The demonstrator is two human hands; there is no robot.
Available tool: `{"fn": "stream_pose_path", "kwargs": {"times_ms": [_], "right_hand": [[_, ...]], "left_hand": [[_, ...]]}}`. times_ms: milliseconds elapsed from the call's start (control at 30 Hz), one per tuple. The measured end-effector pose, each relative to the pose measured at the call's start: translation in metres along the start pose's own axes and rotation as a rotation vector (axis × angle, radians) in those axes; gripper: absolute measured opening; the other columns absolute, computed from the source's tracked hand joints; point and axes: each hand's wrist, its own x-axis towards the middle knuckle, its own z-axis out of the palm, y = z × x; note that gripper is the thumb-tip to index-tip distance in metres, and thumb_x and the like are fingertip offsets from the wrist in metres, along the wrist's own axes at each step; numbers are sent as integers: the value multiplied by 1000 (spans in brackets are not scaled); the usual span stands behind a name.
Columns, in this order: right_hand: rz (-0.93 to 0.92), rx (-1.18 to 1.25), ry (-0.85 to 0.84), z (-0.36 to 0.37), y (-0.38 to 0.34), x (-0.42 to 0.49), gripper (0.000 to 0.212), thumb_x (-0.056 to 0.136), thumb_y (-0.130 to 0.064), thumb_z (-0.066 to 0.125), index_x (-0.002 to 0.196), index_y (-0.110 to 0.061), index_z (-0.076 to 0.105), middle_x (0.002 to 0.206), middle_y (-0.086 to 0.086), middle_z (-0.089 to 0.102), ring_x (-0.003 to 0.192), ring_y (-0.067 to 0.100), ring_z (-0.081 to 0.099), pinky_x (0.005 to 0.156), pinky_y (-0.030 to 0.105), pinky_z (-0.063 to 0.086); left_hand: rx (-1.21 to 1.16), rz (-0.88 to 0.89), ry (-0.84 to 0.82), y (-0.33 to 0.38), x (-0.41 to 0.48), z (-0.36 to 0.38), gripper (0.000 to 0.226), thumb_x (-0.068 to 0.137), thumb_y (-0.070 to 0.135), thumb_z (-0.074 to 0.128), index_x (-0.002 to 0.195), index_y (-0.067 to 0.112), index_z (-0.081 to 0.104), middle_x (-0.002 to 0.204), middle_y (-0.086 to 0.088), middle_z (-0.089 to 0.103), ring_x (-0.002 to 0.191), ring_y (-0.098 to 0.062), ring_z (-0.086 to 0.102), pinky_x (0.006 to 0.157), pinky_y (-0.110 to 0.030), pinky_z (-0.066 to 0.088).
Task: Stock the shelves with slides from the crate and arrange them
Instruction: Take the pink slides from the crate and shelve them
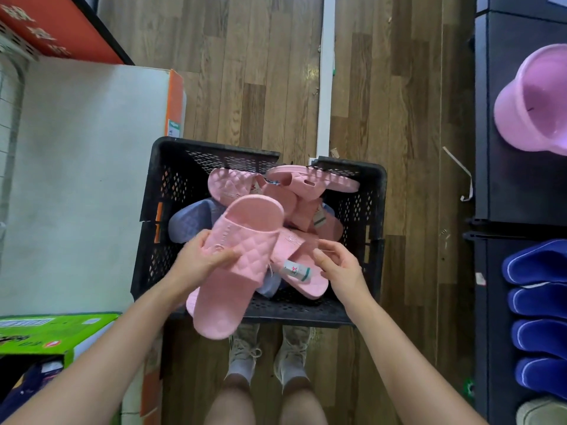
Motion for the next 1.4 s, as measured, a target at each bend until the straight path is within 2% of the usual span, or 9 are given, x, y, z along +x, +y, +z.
{"fn": "stream_pose_path", "kwargs": {"times_ms": [67, 300, 467, 633, 767, 900, 1067, 1200, 1400], "right_hand": [[23, -108, 37, -1, 18, 8, 24, 91, -19, 57, 115, -15, 56, 112, 2, 59, 101, 13, 55, 77, 18, 43], [126, -396, 7, 5, 70, 54, 36, 92, -25, 56, 126, -14, 51, 123, 7, 58, 105, 17, 53, 84, 28, 42], [145, -389, -35, 21, 84, 96, 58, 88, -39, 58, 137, -10, 42, 138, 8, 48, 125, 22, 45, 103, 34, 37], [197, -477, -97, 40, 103, 127, 89, 58, -62, 69, 132, -18, 43, 120, 5, 62, 105, 25, 61, 94, 44, 46], [228, -556, -47, 39, 98, 132, 76, 49, -63, 74, 110, -20, 60, 102, 2, 68, 94, 21, 63, 85, 35, 49], [245, -446, -20, 32, 91, 123, 41, 68, -27, 80, 99, -14, 57, 102, 5, 64, 89, 21, 60, 83, 37, 48], [217, -473, 37, 34, 76, 102, 44, 71, -19, 73, 104, -12, 45, 99, 3, 57, 85, 20, 56, 78, 36, 46], [145, -445, 75, 19, 46, 72, 68, 78, -19, 67, 137, -15, 33, 110, -5, 47, 101, 22, 53, 84, 32, 42], [25, -186, 102, -15, -14, 3, 45, 82, -18, 69, 122, -18, 49, 106, -3, 57, 96, 16, 55, 71, 28, 46]], "left_hand": [[-55, -53, 67, -15, -1, -13, 68, 53, 53, 76, 109, 18, 62, 100, -3, 70, 92, -23, 66, 83, -43, 52], [-140, -158, 266, -73, 7, -48, 66, 55, 57, 74, 107, 19, 60, 103, -9, 68, 91, -32, 65, 78, -56, 53], [-220, -191, 293, -96, 26, -51, 38, 80, 32, 68, 113, 15, 59, 106, -12, 67, 92, -33, 63, 73, -43, 53], [-232, -189, 217, -96, 41, -46, 35, 75, 33, 72, 106, 18, 63, 98, -6, 70, 83, -25, 64, 64, -32, 49], [-215, -206, 208, -98, 46, -45, 55, 61, 42, 69, 110, 17, 63, 98, -5, 70, 84, -24, 66, 63, -31, 49], [-213, -202, 209, -94, 44, -44, 48, 67, 36, 74, 109, 17, 63, 100, -6, 70, 85, -23, 65, 62, -31, 49], [-163, -189, 239, -82, 33, -43, 58, 63, 45, 73, 112, 17, 58, 103, -7, 67, 91, -26, 65, 72, -39, 53], [-192, -179, 267, -59, 10, -36, 44, 75, 35, 73, 109, 16, 53, 105, -9, 63, 88, -25, 61, 72, -39, 52], [-185, -140, 272, -1, -41, -31, 44, 73, 31, 74, 106, 11, 54, 106, -12, 63, 92, -29, 61, 72, -40, 51]]}}
